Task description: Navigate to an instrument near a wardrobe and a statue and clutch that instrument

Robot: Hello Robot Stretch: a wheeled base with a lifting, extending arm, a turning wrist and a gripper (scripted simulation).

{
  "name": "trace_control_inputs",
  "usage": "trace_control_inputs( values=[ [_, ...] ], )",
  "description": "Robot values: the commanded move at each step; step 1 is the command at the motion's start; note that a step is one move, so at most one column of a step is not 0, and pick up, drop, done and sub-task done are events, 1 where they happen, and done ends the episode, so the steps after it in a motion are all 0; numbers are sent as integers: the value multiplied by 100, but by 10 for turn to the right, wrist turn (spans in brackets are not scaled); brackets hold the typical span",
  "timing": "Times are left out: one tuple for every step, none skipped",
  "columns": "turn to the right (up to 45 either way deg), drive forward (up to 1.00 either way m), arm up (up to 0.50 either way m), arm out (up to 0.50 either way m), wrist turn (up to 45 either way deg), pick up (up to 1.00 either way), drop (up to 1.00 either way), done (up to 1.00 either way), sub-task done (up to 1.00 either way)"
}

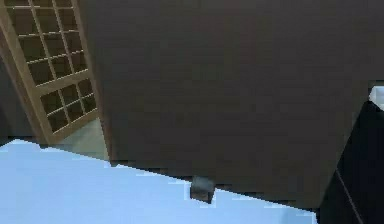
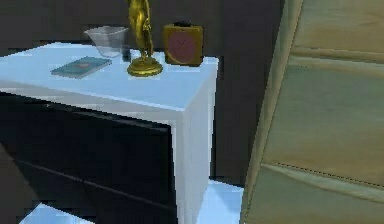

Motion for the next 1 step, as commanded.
trace_control_inputs(
  values=[
    [450,0,0,0,0,0,0,0,0]
  ],
)
